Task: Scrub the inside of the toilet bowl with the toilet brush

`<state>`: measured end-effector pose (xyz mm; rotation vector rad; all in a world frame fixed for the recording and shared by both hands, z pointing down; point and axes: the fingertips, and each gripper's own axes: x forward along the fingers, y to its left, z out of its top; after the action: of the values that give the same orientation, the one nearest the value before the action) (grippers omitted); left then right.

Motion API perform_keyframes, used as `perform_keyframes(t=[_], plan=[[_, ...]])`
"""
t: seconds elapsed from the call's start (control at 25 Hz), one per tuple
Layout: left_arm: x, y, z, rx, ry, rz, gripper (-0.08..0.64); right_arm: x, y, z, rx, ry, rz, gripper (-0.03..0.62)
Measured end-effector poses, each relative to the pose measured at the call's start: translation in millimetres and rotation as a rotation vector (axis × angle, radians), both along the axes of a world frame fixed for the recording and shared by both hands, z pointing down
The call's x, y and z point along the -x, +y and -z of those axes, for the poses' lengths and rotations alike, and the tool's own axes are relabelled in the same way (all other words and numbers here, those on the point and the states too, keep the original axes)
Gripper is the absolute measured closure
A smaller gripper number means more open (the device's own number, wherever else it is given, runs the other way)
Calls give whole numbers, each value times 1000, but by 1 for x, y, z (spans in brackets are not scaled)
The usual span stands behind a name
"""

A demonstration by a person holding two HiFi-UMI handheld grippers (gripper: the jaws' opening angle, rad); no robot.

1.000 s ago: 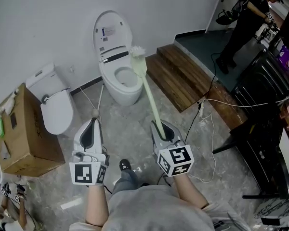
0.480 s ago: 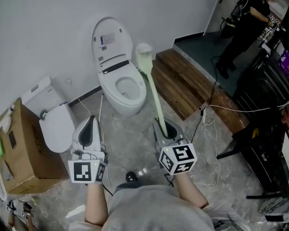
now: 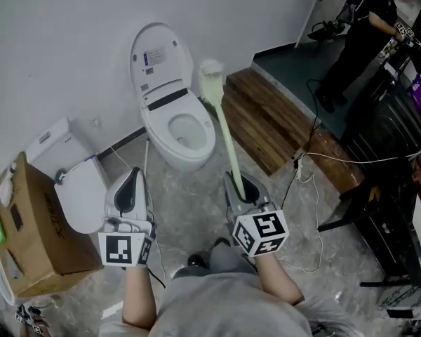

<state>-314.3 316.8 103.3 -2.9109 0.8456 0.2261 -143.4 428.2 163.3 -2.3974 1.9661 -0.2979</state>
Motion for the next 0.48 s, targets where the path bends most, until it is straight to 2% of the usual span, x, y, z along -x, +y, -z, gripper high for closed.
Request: perform_keyframes(t=[0.32,0.48], plan=[[-34,-39,1,-29,8,-12,560,-35,-49,-9,10,-10,23,532],[-54,-74,2,-22,10,22,560,-61,-89,-5,1,-9,52,532]])
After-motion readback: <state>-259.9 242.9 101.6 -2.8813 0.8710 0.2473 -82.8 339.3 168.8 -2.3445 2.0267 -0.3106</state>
